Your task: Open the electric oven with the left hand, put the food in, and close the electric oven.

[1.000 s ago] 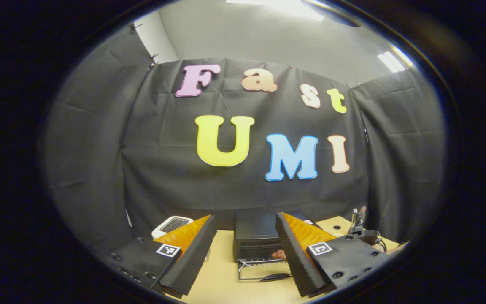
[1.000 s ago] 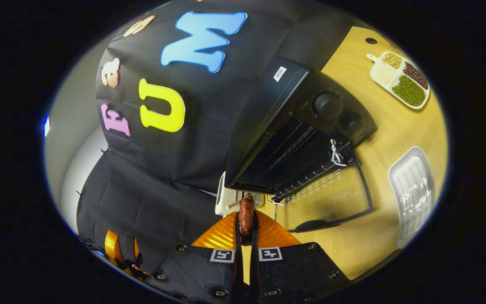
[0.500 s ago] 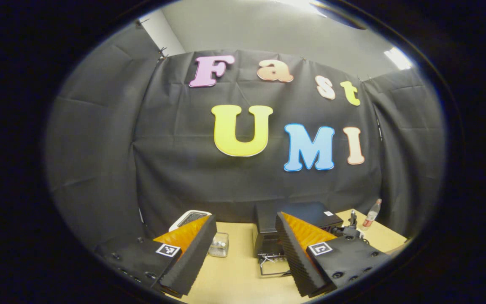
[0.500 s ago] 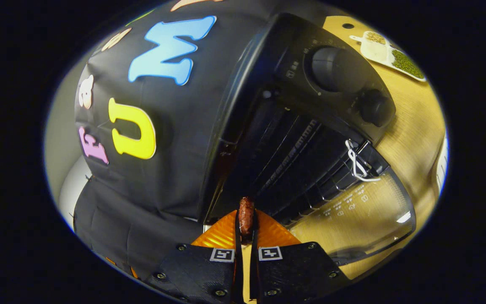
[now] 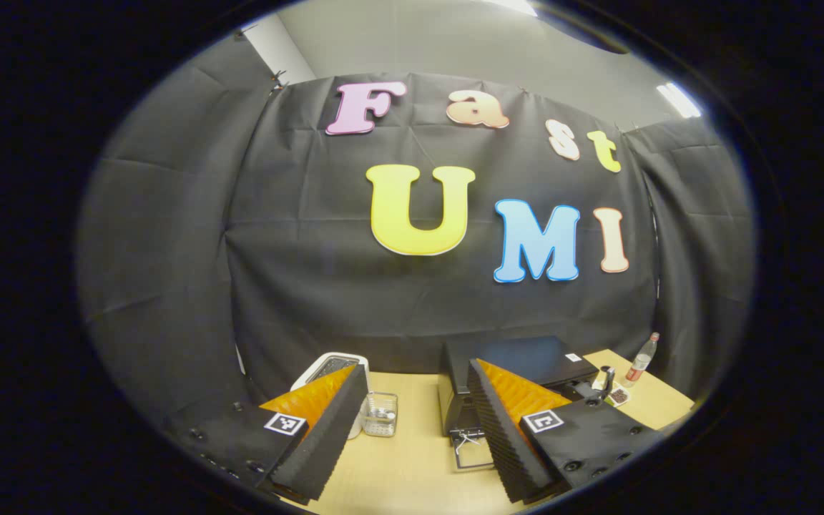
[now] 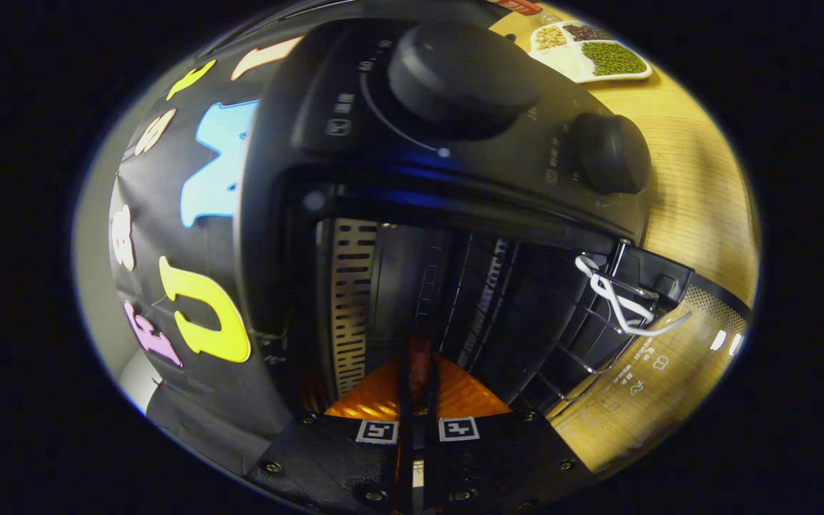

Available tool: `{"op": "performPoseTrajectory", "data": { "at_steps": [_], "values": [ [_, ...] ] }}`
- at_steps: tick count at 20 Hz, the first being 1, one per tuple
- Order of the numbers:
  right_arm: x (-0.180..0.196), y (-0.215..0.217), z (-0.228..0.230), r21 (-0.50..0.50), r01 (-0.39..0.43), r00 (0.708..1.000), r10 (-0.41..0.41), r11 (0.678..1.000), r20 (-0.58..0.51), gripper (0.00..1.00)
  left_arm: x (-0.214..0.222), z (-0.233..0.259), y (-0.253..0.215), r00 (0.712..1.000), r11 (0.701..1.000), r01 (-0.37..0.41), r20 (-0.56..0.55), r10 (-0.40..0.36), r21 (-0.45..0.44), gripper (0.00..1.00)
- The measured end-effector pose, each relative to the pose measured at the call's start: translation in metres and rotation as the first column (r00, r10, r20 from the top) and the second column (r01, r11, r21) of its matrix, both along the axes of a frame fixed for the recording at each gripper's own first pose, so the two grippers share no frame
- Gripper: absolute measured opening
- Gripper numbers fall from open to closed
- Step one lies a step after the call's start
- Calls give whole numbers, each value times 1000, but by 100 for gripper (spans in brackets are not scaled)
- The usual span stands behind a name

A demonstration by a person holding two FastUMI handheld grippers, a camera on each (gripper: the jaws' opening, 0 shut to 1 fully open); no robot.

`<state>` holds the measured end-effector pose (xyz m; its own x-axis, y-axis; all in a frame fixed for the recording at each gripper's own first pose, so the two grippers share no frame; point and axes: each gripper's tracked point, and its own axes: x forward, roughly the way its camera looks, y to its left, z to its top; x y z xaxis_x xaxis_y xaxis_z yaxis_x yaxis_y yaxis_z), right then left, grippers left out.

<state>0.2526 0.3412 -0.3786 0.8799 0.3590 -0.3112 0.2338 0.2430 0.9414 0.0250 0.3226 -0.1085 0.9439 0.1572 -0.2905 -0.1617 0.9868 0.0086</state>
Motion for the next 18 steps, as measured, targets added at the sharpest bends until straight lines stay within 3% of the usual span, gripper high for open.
{"op": "performPoseTrajectory", "data": {
  "at_steps": [3,6,9,11,13,14,17,18],
  "values": [
    [4,-8,-5,-57,35,999,-36,998,-21,9,3,-3,6,1000,1000,-3,-2,3,-4,94],
    [0,-19,-13,-184,46,996,-58,982,-61,17,7,-6,4,1000,1000,3,-2,-3,-15,94],
    [-8,-24,-17,-252,20,992,-52,968,-119,37,13,-7,0,1000,1000,12,9,-12,-22,95],
    [-19,-24,-9,-284,-7,992,-29,959,-122,41,18,-9,-5,1000,999,18,16,-17,-38,95],
    [-34,-26,-5,-361,-33,991,-15,932,-131,60,21,-10,-12,999,998,29,20,-28,-53,94],
    [-39,-28,-2,-392,-47,991,-6,919,-132,63,22,-9,-16,999,998,37,23,-35,-57,94],
    [-58,-37,18,-466,-85,994,40,881,-106,86,28,-13,-27,998,996,62,30,-60,-68,96],
    [-61,-42,26,-503,-95,994,56,859,-91,86,30,-14,-31,997,995,69,31,-67,-72,96]
  ]
}}
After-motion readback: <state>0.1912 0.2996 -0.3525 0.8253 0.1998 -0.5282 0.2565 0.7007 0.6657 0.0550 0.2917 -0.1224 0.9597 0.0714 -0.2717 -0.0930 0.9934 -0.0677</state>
